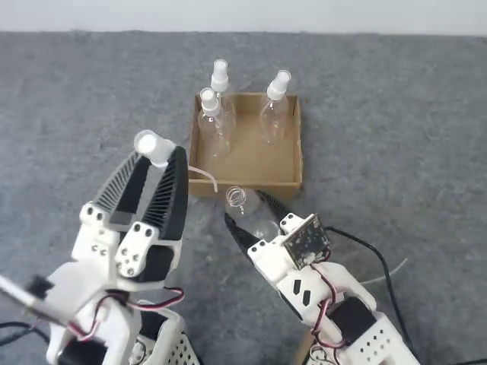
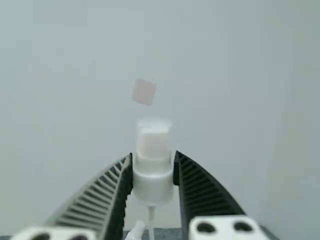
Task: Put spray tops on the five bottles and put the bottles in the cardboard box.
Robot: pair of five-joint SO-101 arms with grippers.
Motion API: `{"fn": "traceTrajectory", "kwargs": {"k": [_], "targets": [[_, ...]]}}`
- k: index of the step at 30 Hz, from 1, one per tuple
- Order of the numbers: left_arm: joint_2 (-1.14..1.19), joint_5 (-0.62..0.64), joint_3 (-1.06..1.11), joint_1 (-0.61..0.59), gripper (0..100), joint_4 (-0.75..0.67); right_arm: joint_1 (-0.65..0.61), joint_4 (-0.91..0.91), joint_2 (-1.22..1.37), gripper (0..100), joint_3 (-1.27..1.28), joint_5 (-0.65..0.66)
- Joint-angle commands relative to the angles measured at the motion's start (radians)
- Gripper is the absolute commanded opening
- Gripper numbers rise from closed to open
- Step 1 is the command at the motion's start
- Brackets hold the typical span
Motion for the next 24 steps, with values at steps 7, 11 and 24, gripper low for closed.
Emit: {"fn": "traceTrajectory", "kwargs": {"k": [7, 11, 24], "targets": [[-0.031, 0.068, 0.021, -0.003, 9, -0.005, -0.051, -0.065, -0.022, 1.7, 0.021, 0.015], [-0.029, 0.064, 0.042, -0.003, 9, -0.011, -0.051, -0.065, -0.022, 1.7, 0.021, 0.014], [-0.028, 0.061, 0.079, -0.003, 9, -0.012, -0.071, -0.067, -0.022, 1.7, 0.020, 0.014]]}}
